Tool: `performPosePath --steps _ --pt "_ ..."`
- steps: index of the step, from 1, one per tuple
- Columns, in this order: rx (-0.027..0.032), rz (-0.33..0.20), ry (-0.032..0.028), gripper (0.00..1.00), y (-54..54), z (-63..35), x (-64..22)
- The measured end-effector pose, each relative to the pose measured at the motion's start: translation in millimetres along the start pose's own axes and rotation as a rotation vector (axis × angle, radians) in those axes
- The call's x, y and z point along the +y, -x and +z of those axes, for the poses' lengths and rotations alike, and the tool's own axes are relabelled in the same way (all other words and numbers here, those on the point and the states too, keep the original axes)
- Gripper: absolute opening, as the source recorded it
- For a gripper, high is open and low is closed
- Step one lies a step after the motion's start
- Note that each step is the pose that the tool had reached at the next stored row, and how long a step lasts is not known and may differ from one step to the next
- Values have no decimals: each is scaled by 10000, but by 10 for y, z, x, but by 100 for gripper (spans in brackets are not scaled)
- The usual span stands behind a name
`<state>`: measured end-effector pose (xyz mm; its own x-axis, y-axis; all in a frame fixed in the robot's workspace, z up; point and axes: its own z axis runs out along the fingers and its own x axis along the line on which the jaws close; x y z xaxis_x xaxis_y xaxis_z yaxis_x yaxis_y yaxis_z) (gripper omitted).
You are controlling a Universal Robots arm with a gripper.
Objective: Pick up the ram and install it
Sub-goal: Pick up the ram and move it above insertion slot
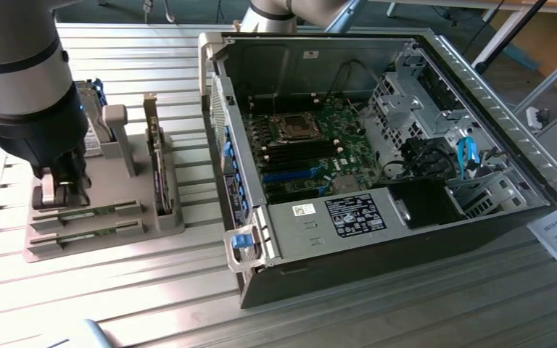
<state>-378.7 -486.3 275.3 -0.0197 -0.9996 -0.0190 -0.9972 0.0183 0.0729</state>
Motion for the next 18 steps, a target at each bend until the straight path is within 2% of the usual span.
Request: performPosePath --steps 12,18 --pt "1 2 48 31 -68 287 -22" --pt "2 2 78 31 -79 478 -36"
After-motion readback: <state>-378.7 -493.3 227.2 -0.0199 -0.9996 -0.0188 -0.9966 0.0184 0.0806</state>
